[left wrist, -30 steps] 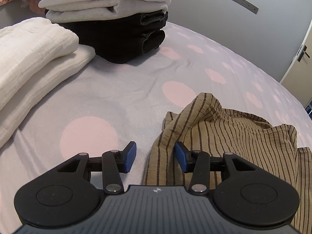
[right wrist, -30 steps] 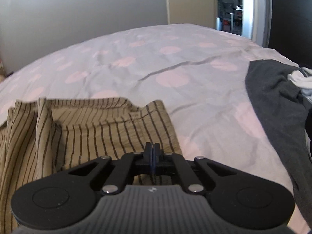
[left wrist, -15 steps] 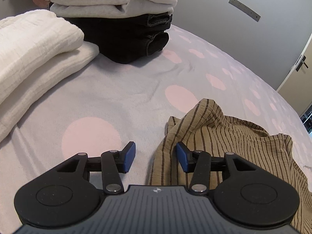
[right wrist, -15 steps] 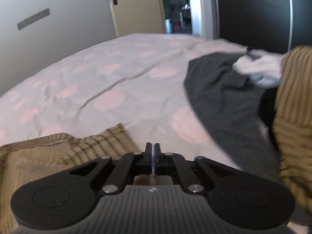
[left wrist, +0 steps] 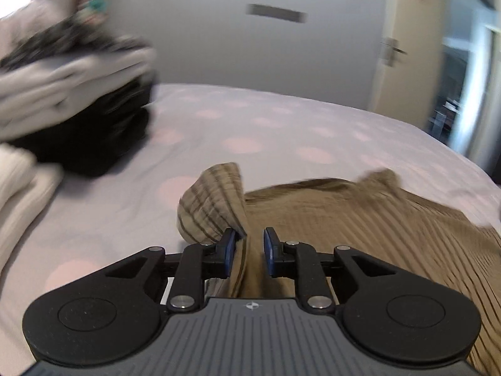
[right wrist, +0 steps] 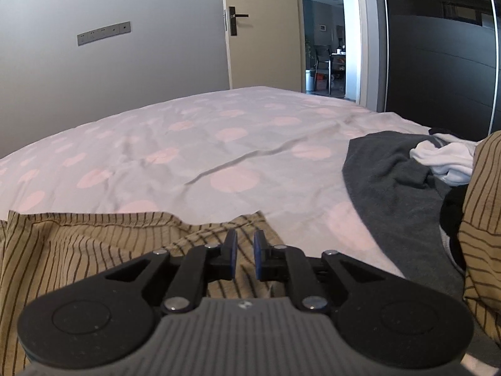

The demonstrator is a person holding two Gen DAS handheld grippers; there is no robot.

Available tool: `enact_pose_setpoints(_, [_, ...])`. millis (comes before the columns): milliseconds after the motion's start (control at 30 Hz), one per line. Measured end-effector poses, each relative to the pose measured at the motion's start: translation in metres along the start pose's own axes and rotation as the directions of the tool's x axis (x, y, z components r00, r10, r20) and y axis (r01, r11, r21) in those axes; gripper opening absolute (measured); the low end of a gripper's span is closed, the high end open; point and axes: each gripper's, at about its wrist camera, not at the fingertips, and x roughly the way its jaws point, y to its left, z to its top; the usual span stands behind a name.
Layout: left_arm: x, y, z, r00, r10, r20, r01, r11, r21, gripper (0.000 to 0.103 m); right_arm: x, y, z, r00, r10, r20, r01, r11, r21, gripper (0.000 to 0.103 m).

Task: Fold clothes
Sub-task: 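Lower both tools onto the waistband edge and close them on it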

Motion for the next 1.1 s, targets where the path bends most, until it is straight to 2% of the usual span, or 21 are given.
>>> enact_pose_setpoints(67, [0.0, -0.008, -0.002, 0.999, -0.029, -0.014, 0.03, 0.998, 0.051, 0.025, 0.003, 0.0, 0.0, 1.0, -0.002, -0.01, 0.002, 1.0, 0.007, 0.013])
enact_pose_setpoints(200, [-0.002, -0.006, -0.001, 1.0, 0.016, 0.0, -0.016, 0.999, 0.042, 0.026, 0.005, -0.001, -0.002, 1.0, -0.002, -0.018, 0.002, 1.0, 0.014, 0.013])
enact_pose_setpoints(333, [-0.002, 0.012, 0.003, 0.996, 0.085, 0.028, -0.082, 0.992, -0.091, 0.031, 0.005, -0.003, -0.003, 1.0, 0.005, -0.023, -0.004, 1.0, 0.029, 0.013])
enact_pose_setpoints(367, [0.0, 0.018, 0.005, 0.993, 0.114, 0.019, -0.11, 0.986, -0.129, 0.036, 0.005, -0.003, -0.003, 1.0, 0.006, -0.023, -0.005, 0.999, 0.031, 0.013])
enact_pose_setpoints(433, [0.009, 0.029, 0.006, 0.989, 0.15, -0.014, -0.15, 0.97, -0.19, 0.036, 0.005, -0.002, -0.004, 1.0, 0.007, -0.021, -0.006, 1.0, 0.03, 0.014])
enact_pose_setpoints(600, [0.043, 0.054, 0.007, 0.982, 0.161, -0.102, -0.185, 0.934, -0.306, 0.036, -0.002, 0.01, -0.006, 1.0, 0.016, 0.019, -0.015, 0.999, -0.038, 0.014])
enact_pose_setpoints(667, [0.05, 0.062, 0.003, 0.97, 0.196, -0.144, -0.234, 0.915, -0.328, 0.036, -0.004, 0.012, -0.007, 0.999, 0.018, 0.032, -0.016, 0.998, -0.057, 0.014])
enact_pose_setpoints(833, [0.045, 0.073, 0.0, 0.953, 0.255, -0.163, -0.298, 0.889, -0.348, 0.033, 0.003, 0.011, -0.008, 1.0, -0.001, 0.022, 0.002, 0.999, -0.054, 0.015])
enact_pose_setpoints(900, [0.043, 0.077, 0.0, 0.956, 0.233, -0.177, -0.283, 0.887, -0.364, 0.033, 0.008, 0.008, -0.01, 1.0, -0.011, 0.003, 0.011, 0.999, -0.044, 0.019])
enact_pose_setpoints(1033, [0.045, 0.074, 0.0, 0.968, 0.19, -0.165, -0.237, 0.907, -0.348, 0.033, 0.012, -0.004, -0.008, 0.999, -0.03, -0.024, 0.03, 0.999, 0.036, 0.031])
enact_pose_setpoints(1100, [0.046, 0.071, 0.002, 0.976, 0.156, -0.152, -0.202, 0.912, -0.358, 0.033, 0.013, -0.01, -0.005, 0.999, -0.04, -0.021, 0.042, 0.997, 0.061, 0.031])
